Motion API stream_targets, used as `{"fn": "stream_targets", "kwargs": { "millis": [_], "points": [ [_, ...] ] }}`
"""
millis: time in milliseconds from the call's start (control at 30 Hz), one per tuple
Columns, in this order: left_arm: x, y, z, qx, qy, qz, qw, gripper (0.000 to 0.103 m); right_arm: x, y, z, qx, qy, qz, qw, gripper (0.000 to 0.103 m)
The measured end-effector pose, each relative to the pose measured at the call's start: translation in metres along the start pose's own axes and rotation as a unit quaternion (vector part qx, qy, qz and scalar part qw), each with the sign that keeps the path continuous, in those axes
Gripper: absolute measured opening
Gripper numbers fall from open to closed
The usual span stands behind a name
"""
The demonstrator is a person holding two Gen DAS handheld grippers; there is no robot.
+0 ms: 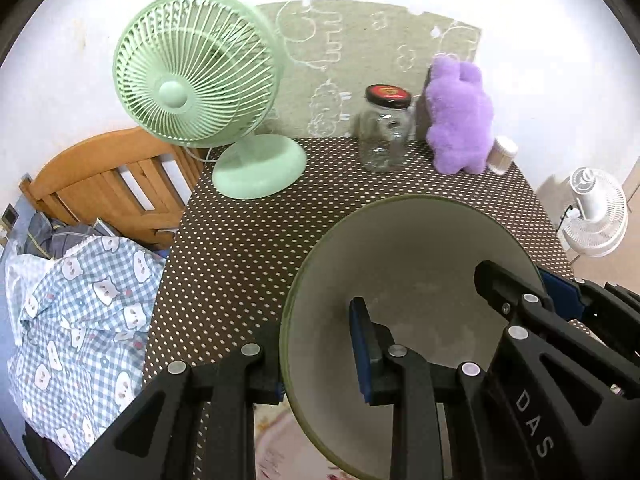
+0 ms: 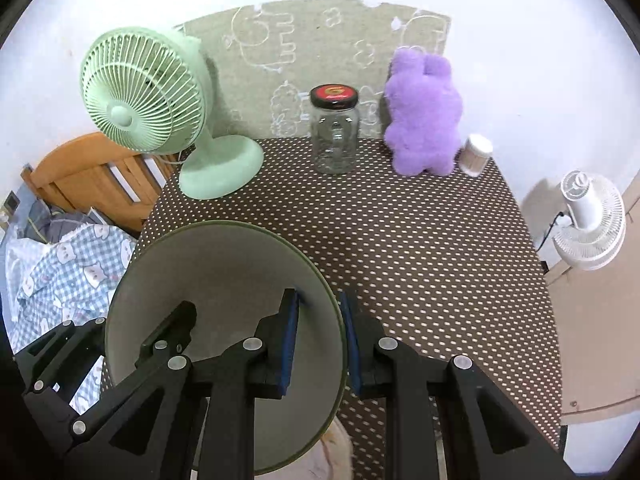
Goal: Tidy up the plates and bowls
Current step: 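Lift the nested bowls with both grippers and carry them toward the plate stack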
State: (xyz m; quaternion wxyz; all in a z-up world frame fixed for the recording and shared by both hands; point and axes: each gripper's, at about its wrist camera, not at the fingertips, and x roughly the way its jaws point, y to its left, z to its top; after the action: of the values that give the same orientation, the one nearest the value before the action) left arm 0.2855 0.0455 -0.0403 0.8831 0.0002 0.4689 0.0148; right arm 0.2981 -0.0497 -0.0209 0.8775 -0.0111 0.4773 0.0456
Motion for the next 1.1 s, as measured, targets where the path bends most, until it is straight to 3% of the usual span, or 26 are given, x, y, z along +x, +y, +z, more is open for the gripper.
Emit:
{"fn": "stream_targets", "kwargs": {
  "millis": [533, 1100],
  "points": [
    [-0.043, -0.085, -0.036, 0.01, -0.009, -0.009, 0.9999, 0.024, -0.053, -0.079, -0.044, 0.005, -0.009, -0.009, 1.0, 0.025],
    [-0.037, -0.151, -0.083, 0.008, 0.024, -0.024, 0.9994, 0.024, -0.058, -0.143, -0.097, 0.008, 0.02, -0.023, 0.999, 0.025]
  ]
}}
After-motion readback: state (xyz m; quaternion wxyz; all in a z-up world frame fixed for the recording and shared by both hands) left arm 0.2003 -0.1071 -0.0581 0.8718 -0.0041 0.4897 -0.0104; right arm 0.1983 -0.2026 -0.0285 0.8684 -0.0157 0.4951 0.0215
